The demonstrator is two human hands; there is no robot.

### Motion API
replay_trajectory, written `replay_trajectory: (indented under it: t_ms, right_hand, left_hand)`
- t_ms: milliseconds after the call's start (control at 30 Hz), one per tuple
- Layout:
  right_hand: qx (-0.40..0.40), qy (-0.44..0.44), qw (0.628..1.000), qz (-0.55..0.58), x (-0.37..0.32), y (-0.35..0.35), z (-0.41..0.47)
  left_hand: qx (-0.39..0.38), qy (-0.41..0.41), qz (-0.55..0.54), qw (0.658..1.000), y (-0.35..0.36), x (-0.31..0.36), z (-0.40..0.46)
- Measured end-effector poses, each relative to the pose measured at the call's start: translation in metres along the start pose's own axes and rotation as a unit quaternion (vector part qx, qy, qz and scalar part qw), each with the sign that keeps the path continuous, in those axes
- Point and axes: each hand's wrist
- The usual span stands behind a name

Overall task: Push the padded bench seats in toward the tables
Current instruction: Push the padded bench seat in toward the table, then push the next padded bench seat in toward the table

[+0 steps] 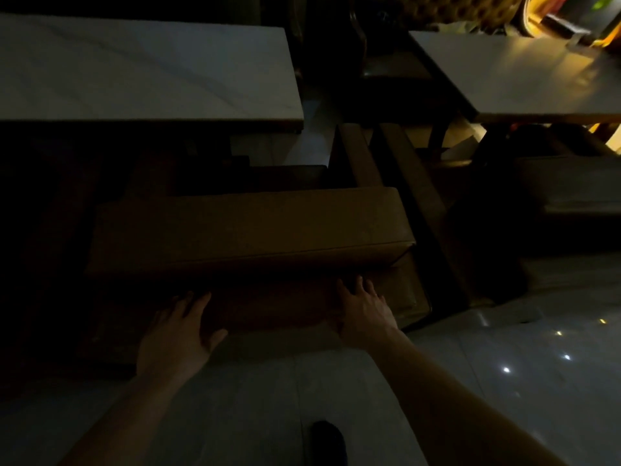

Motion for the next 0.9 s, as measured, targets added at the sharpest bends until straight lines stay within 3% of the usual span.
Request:
replay_trajectory:
  t_ms: [433,900]
  right_hand:
    - [0.021,-0.050,0.996,0.069,-0.073,-0.054,-0.082]
    - [-0.050,-0.129,0.988,0.073,-0.166,-0.077,-0.107]
  left_hand:
    - [0.020,-0.008,-0.074,0.997,-0.092,-0.030,-0.066]
    - [0.061,-0.103,-0.078,0.990,-0.129,-0.098,-0.122]
Point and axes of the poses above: each hand's wrist, its own z-axis towards the middle knuckle, its own y-axis out of the palm, x = y × z, and after that the axes turned 14 degrees about x, right-handed
